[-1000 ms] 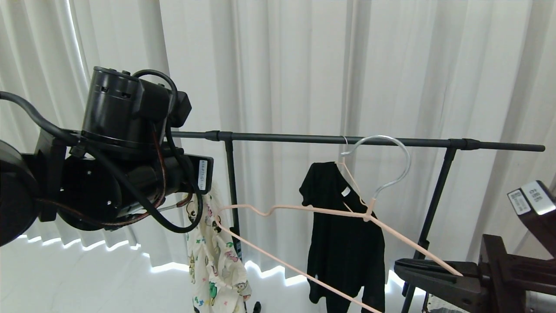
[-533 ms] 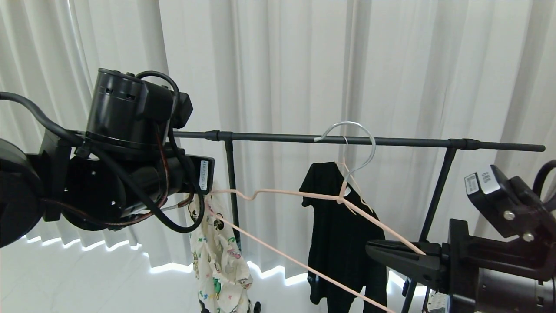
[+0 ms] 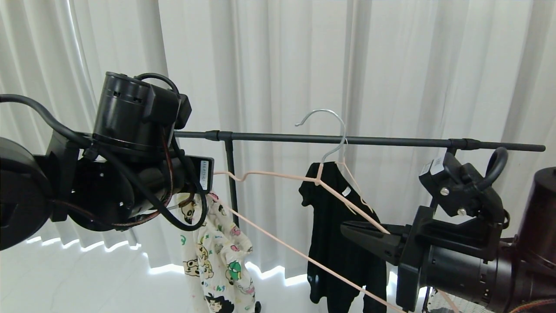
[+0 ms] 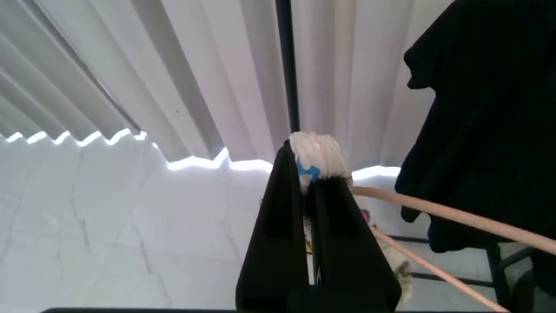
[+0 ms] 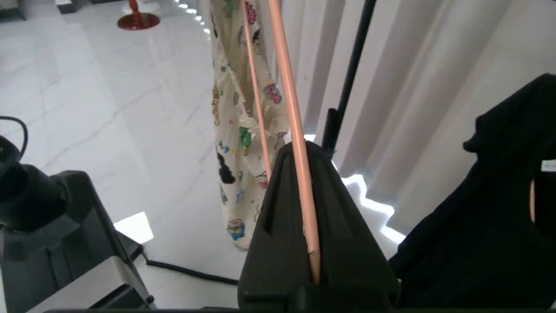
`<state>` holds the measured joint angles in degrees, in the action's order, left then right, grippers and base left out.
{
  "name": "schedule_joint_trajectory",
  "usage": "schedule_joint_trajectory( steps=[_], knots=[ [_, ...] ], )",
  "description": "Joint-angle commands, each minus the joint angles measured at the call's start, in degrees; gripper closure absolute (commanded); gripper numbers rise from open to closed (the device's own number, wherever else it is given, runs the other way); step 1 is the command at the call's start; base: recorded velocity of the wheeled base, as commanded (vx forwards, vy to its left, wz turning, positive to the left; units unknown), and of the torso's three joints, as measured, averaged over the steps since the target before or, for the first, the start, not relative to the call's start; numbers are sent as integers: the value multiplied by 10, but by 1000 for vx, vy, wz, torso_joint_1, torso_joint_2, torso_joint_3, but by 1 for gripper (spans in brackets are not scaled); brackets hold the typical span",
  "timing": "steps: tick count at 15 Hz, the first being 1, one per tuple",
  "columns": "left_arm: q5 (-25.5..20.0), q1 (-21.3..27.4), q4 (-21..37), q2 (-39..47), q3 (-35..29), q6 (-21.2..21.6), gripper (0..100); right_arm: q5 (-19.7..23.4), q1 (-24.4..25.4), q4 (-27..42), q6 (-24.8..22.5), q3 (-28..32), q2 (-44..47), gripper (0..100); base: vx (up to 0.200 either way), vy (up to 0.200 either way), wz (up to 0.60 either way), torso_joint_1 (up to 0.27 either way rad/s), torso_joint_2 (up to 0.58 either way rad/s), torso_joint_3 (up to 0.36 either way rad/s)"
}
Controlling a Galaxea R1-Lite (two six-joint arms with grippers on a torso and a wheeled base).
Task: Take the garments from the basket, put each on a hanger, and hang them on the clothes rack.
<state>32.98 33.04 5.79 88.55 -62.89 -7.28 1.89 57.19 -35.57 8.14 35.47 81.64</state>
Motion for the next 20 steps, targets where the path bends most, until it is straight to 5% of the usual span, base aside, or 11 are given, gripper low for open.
schedule_joint_trajectory(
  steps=[1,11,20],
  knots=[
    [0,0,0,-1,0,0,100,0,17,0,6,7,17,100,0,0,0,0,0,0],
    [10,0,0,0,-8,-1,100,-51,26,-33,16,16,33,100,0,0,0,0,0,0],
    [10,77,0,-8,-36,-29,100,-55,32,-92,16,17,104,100,0,0,0,0,0,0]
  ],
)
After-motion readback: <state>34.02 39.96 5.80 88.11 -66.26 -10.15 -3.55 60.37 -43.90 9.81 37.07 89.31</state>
